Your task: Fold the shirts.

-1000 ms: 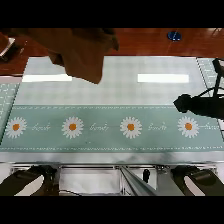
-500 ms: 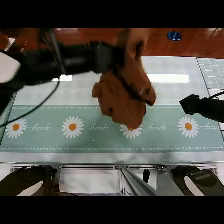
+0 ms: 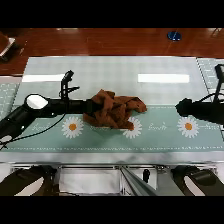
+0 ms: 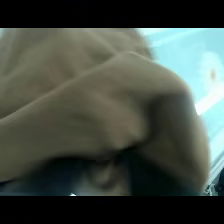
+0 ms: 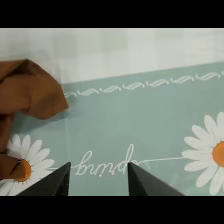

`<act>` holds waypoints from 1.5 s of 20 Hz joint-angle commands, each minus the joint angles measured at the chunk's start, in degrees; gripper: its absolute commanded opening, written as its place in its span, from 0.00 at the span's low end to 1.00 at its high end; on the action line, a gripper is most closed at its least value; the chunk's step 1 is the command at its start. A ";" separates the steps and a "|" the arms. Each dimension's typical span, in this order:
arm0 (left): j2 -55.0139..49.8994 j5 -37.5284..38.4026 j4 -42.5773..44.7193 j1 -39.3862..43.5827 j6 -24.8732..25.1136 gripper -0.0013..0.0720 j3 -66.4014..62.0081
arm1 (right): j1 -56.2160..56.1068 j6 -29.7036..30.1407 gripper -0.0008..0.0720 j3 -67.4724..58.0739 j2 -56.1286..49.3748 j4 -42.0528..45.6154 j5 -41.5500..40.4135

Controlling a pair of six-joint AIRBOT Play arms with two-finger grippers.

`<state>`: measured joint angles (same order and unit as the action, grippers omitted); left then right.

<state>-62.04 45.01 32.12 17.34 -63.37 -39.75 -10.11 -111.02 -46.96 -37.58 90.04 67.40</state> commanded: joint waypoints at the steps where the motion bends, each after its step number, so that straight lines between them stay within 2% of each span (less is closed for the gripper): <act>1: -0.17 7.72 1.05 -7.52 -0.52 0.71 -1.25 | 0.22 0.94 0.58 1.03 -4.48 2.10 -2.27; 4: 1.22 22.91 6.69 -20.76 -2.10 0.71 -11.45 | 8.57 1.38 0.58 -4.09 -5.14 13.77 0.63; 6: 4.50 25.11 8.72 -31.71 -3.13 0.71 -14.21 | 19.37 2.27 0.58 -4.96 -4.68 20.20 2.36; 7: 6.16 24.48 8.70 -36.28 -5.33 0.71 -13.03 | 25.75 2.25 0.58 -4.09 -4.70 19.26 2.99; 9: 7.48 25.64 8.59 -40.81 -10.27 0.71 -6.45 | 35.80 5.40 0.58 1.36 -4.70 7.65 0.59; 11: 5.49 30.97 6.29 -38.18 -8.76 0.71 1.88 | 39.54 15.06 0.58 9.33 -4.76 -11.08 -2.75; 12: 4.09 32.48 3.76 -35.28 -5.99 0.71 5.31 | 39.26 19.12 0.58 12.98 -4.76 -18.71 -3.67; 14: 1.14 31.65 0.70 -26.86 -2.99 0.71 9.35 | 36.92 22.16 0.58 17.53 -4.76 -25.53 -4.90; 16: -2.01 27.36 0.20 -18.71 -3.06 0.71 9.44 | 33.59 22.14 0.58 19.26 -4.76 -25.44 -5.51; 19: -5.88 15.82 -4.87 -10.10 -3.10 0.71 9.44 | 29.35 21.46 0.58 19.34 -4.76 -25.03 -5.75; 22: -8.07 9.73 -12.50 -7.63 -1.97 0.71 9.40 | 26.40 20.22 0.58 19.34 -4.76 -25.00 -5.79; 28: -9.11 2.08 -13.70 -7.19 -2.01 0.69 8.61 | 19.80 15.39 0.58 19.34 -5.05 -25.09 -10.97; 29: -9.62 2.10 -13.70 -7.19 -1.97 0.54 8.31 | 18.47 14.67 0.58 19.34 -6.05 -25.24 -11.72; 30: -10.05 2.14 -13.57 -7.19 -1.42 0.16 7.98 | 16.83 14.29 0.58 19.34 -8.04 -25.38 -12.24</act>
<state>-71.02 49.60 19.40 9.78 -65.45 -31.11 10.37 -94.39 -27.64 -43.44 65.12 57.76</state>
